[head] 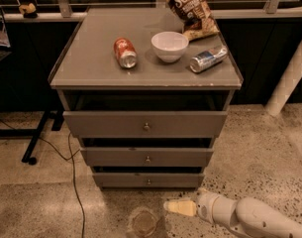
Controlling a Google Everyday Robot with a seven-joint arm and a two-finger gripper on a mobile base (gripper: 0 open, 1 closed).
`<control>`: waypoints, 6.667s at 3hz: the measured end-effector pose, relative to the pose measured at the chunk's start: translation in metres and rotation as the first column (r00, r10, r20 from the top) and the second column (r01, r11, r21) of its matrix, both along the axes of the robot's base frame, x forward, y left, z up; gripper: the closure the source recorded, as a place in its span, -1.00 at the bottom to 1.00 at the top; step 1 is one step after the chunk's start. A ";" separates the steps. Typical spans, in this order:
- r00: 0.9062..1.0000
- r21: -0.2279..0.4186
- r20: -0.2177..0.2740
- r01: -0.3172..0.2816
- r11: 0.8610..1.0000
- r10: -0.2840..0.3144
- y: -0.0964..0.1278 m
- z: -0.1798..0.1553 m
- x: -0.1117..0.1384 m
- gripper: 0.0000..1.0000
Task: Open bottom drawer
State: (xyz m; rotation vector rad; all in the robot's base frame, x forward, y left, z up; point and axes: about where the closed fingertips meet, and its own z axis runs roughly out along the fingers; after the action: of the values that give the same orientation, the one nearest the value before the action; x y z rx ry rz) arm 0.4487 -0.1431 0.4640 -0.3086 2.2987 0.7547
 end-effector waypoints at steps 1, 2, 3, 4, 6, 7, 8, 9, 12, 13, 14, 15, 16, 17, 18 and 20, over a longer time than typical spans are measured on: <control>1.000 0.004 -0.008 0.011 1.000 -0.011 0.004 -0.016 0.007 -1.00; 0.999 0.008 -0.037 0.017 1.000 -0.017 0.008 -0.036 0.013 -1.00; 0.997 0.021 -0.068 -0.031 0.999 0.033 0.015 -0.050 0.022 -1.00; 0.996 0.027 -0.073 -0.044 0.999 0.046 0.018 -0.050 0.022 -1.00; 0.997 0.052 -0.050 0.054 0.997 -0.051 0.019 -0.076 0.028 -1.00; 0.993 0.050 -0.042 0.109 0.993 -0.107 0.014 -0.100 0.039 -1.00; 0.988 0.056 -0.054 0.145 0.988 -0.142 0.012 -0.122 0.049 -1.00; 0.988 0.088 -0.071 0.141 0.986 -0.135 0.016 -0.149 0.078 -1.00; 0.988 0.088 -0.071 0.141 0.986 -0.135 0.016 -0.149 0.078 -0.15; 0.988 0.088 -0.071 0.141 0.986 -0.135 0.016 -0.149 0.078 0.31; 0.989 0.088 -0.071 0.140 0.986 -0.133 0.017 -0.149 0.078 0.78; 0.994 0.094 -0.008 0.107 0.990 -0.107 0.022 -0.161 0.080 1.00; 0.993 0.106 0.100 0.047 0.993 -0.058 0.027 -0.174 0.089 1.00; 0.978 0.108 0.205 0.020 0.994 -0.042 0.029 -0.182 0.105 1.00; 0.960 0.087 0.278 -0.011 0.996 -0.014 0.032 -0.188 0.120 1.00; 0.954 0.079 0.296 0.011 0.997 -0.034 0.034 -0.193 0.125 1.00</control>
Offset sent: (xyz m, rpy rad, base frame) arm 0.0207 0.0108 -0.0602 0.0087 0.0709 -0.0271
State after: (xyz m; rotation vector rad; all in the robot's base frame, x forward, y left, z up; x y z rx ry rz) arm 0.5736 -0.1091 0.2713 -0.3363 1.9818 0.7294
